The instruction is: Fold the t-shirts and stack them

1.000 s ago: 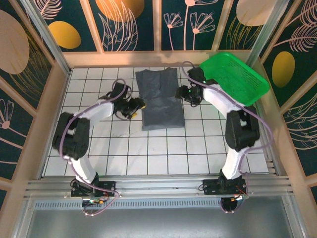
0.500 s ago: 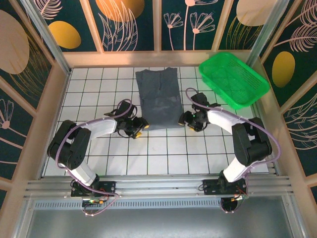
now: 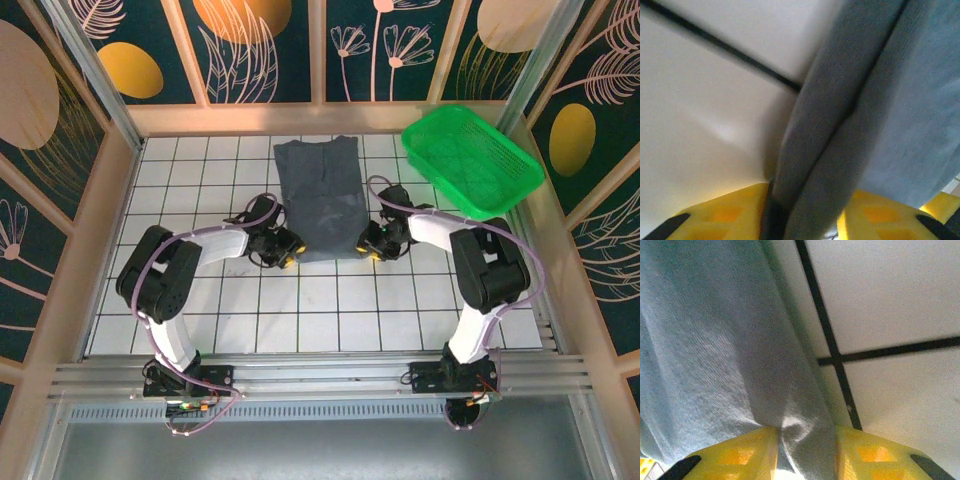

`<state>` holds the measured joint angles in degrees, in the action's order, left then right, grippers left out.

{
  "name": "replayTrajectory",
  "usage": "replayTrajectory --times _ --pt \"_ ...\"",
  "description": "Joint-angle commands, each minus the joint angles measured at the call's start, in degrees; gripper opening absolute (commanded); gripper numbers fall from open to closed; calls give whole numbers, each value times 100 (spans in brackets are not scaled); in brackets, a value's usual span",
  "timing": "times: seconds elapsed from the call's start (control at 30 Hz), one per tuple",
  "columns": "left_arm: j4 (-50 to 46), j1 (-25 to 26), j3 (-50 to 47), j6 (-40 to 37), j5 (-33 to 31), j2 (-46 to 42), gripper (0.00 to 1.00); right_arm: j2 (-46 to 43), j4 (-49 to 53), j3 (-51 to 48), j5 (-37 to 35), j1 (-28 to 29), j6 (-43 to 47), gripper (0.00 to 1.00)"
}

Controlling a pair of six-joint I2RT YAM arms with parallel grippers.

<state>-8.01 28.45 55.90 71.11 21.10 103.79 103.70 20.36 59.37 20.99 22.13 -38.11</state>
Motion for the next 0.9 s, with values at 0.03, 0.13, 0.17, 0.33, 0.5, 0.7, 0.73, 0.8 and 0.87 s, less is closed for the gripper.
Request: replayTrajectory --times 0.03,0.13,0.17,0.33,0.5,0.7,0.73,0.8,0.87 --pt "53 38 18 45 -400 124 10 203 -211 259 77 40 -30 11" --pt "33 38 -337 77 -482 -114 0 91 -112 235 -56 38 -4 0" --pt "15 38 -457 71 -508 -235 0 12 -43 196 -106 42 14 0" --pt "315 38 -1296 175 -171 -899 0 -574 436 -200 -191 149 212 0" --pt "-152 82 -1688 41 34 -1888 0 -1416 1203 -625 184 519 407 0" --pt "-783 88 -1661 247 320 -3025 0 -2206 2136 -192 451 705 298 0" --pt "-825 85 -1652 317 353 -3166 0 -2243 2232 -54 490 705 251 0" --pt "-894 82 -1585 474 351 -3451 0 -2323 2321 228 607 722 58 0" --pt "-930 82 -1464 605 323 -3604 0 -2346 2323 460 635 740 -156 0"
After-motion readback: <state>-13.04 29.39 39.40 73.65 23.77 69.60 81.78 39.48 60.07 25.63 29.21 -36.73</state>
